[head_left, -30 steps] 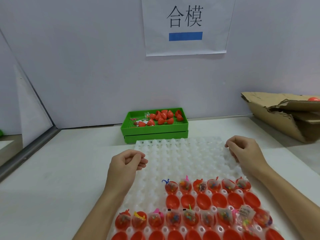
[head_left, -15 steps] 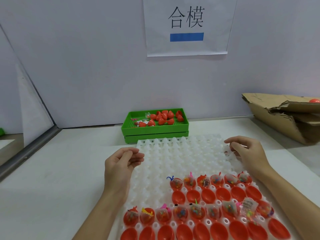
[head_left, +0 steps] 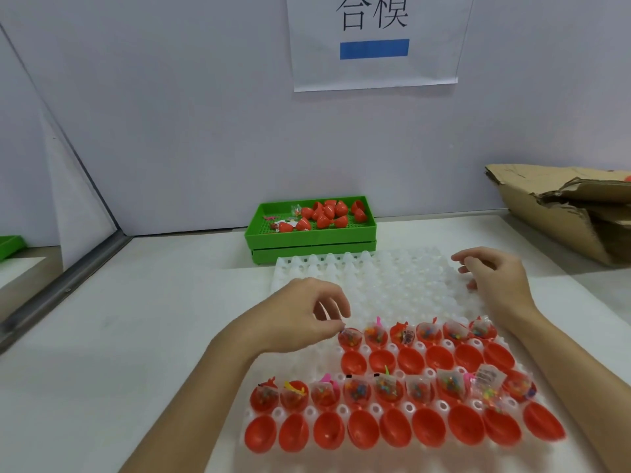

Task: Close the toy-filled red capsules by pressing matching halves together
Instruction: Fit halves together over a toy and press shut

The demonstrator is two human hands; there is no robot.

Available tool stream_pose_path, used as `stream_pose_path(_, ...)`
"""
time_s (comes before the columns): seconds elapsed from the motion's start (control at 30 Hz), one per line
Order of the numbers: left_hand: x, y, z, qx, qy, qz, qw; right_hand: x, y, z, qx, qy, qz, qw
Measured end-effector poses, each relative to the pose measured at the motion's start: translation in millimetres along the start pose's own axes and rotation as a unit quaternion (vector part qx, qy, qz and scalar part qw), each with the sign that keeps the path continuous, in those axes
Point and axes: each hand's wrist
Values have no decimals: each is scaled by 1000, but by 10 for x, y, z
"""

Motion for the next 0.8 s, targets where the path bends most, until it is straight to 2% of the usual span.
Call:
stream_pose_path(0.4, 10, 140, -59, 2, -5, -45, 999, 20, 3, -26, 6, -1, -6, 1000)
stream_pose_path(0.8, 27, 147, -38, 16, 5, -23, 1000, 5, -2, -10, 7, 1, -2, 1000)
Point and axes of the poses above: each hand's wrist, its own x-axis away from the middle knuckle, its own y-axis out of the palm, z = x × y, and after that the axes turned 6 degrees about -x, right-handed
